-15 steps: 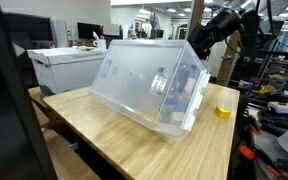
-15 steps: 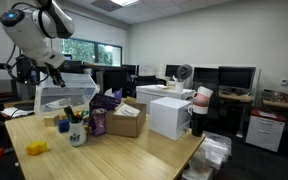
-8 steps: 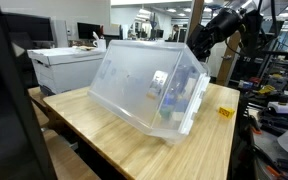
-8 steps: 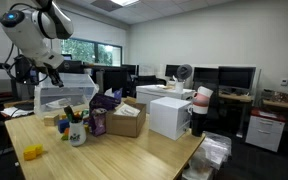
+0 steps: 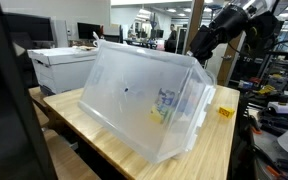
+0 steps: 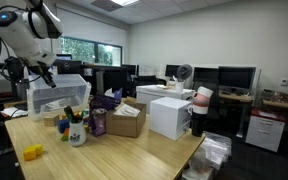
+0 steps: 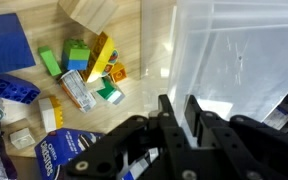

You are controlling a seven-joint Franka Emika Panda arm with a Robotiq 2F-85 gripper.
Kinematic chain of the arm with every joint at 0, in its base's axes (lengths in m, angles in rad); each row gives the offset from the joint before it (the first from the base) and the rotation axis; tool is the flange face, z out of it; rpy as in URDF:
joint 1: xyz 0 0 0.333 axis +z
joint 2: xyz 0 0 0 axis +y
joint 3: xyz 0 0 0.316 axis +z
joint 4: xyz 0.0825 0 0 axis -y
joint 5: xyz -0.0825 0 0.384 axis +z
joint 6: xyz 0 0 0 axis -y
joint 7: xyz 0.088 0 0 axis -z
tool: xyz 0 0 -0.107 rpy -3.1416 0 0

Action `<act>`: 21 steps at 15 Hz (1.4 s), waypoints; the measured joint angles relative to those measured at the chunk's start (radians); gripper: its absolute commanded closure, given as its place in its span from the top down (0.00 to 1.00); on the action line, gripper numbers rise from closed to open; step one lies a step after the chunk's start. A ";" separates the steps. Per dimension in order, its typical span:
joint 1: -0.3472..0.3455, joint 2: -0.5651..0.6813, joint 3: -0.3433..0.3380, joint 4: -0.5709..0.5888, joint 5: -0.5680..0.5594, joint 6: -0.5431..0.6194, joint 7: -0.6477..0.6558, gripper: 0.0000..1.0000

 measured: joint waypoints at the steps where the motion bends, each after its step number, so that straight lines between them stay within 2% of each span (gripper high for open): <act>1: -0.002 0.029 0.032 0.000 0.000 0.000 0.000 0.07; 6: -0.027 0.103 0.103 0.006 0.000 0.000 0.000 0.07; 10: -0.093 0.166 0.180 0.018 0.000 0.000 0.000 0.07; 15: -0.247 0.234 0.312 0.035 0.000 -0.001 0.000 0.07; 21: -0.482 0.313 0.501 0.059 -0.023 -0.001 -0.001 0.07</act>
